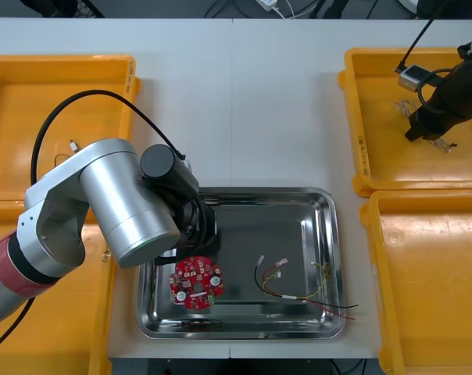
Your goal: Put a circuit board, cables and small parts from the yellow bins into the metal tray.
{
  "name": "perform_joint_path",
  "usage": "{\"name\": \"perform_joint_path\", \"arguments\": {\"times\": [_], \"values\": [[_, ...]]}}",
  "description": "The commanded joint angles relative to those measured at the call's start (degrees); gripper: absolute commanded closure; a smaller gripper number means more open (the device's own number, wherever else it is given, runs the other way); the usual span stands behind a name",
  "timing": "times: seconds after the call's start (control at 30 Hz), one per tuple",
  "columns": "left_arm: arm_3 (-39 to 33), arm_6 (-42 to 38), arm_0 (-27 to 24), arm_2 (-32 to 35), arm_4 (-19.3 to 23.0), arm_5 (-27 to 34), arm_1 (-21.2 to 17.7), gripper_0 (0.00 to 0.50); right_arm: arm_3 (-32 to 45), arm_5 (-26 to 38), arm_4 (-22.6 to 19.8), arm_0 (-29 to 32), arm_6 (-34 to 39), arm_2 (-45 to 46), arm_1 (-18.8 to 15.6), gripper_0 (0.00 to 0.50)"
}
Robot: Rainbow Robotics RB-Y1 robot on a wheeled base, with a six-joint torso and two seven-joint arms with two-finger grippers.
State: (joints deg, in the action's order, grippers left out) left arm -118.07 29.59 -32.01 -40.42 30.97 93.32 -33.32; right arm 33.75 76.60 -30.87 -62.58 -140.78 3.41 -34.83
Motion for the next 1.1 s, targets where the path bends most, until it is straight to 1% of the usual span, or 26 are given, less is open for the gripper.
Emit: {"name": "perform_joint_path", "arguments": {"times": [0.03,0.43,0.47,0.5,0.53,0.57,0.6,0.63,0.67,0.7,0.73,0.77,0.83,0.9,0.93,0.97,1.0,1.03,1.1], "values": [[-0.5,-2.43,0.72,-0.89,-0.91,-0.77,-0.43,0.5,0.44,-0.66,-0.24,0.7,-2.13,1.51,-0.15,0.0],[-0.41,-2.69,0.81,-0.89,-0.82,-1.13,-0.87,0.495,0.44,-1.89,-1.3,2.02,-2.57,1.42,-0.06,0.0],[-0.5,-2.69,0.89,-0.89,-0.91,-1.3,-0.87,0.49,0.44,-1.89,-1.3,2.02,-2.65,1.42,-0.06,0.055],[-0.5,-2.69,0.89,-0.89,-0.82,-1.3,-0.87,0.48,0.44,-1.89,-1.39,1.93,-2.74,1.42,0.03,0.08],[-0.41,-2.69,0.89,-0.98,-0.82,-1.39,-0.87,0.444,0.44,-1.89,-1.39,2.02,-2.74,1.42,0.03,0.143],[-0.5,-2.61,0.89,-0.89,-0.82,-1.39,-0.95,0.421,0.44,-1.89,-1.47,1.93,-2.83,1.42,0.03,0.225],[-0.5,-2.61,0.89,-0.98,-0.82,-1.39,-0.95,0.4,0.44,-1.98,-1.56,2.02,-2.83,1.42,0.03,0.272],[-0.41,-2.61,0.89,-0.89,-0.74,-1.39,-0.95,0.346,0.44,-1.98,-1.56,2.02,-2.83,1.42,0.03,0.367],[-0.41,-2.69,0.89,-0.89,-0.65,-1.39,-1.13,0.307,0.44,-1.98,-1.56,2.02,-2.83,1.42,0.03,0.459],[-0.5,-2.69,0.89,-0.98,-0.65,-1.39,-1.13,0.285,0.44,-2.07,-1.56,2.02,-2.83,1.51,0.03,0.486],[-0.41,-2.69,0.98,-0.89,-0.74,-1.39,-1.13,0.246,0.44,-2.07,-1.56,2.02,-2.83,1.51,0.03,0.5],[-0.41,-2.69,0.98,-0.89,-0.74,-1.39,-1.22,0.195,0.44,-2.07,-1.65,1.93,-2.83,1.42,0.03,0.5],[-0.41,-2.78,1.07,-0.98,-0.65,-1.48,-1.3,0.153,0.44,-2.07,-1.91,1.93,-2.83,1.51,0.03,0.5],[-0.41,-2.78,1.07,-0.89,-0.47,-1.48,-1.39,0.126,0.44,-2.15,-2.18,1.93,-2.83,1.51,0.03,0.5],[-0.5,-2.78,1.07,-0.89,-0.56,-1.48,-1.48,0.081,0.44,-2.33,-2.27,1.93,-2.83,1.51,-0.06,0.5],[-0.41,-2.78,1.07,-0.89,-0.47,-1.48,-1.48,0.063,0.44,-2.42,-2.35,1.93,-2.83,1.51,0.03,0.5],[-0.41,-2.87,1.07,-0.89,-0.47,-1.48,-1.48,0.011,0.79,-2.51,-2.44,1.93,-2.83,1.51,-0.06,0.5],[-0.41,-2.96,1.07,-0.98,-0.47,-1.39,-1.57,0.0,1.32,-2.42,-2.44,1.93,-2.83,1.51,-0.15,0.5],[-0.41,-3.05,1.07,-0.89,-0.3,-1.48,-1.66,0.0,2.46,-2.24,-2.27,1.93,-2.83,1.42,-0.32,0.5]]}}
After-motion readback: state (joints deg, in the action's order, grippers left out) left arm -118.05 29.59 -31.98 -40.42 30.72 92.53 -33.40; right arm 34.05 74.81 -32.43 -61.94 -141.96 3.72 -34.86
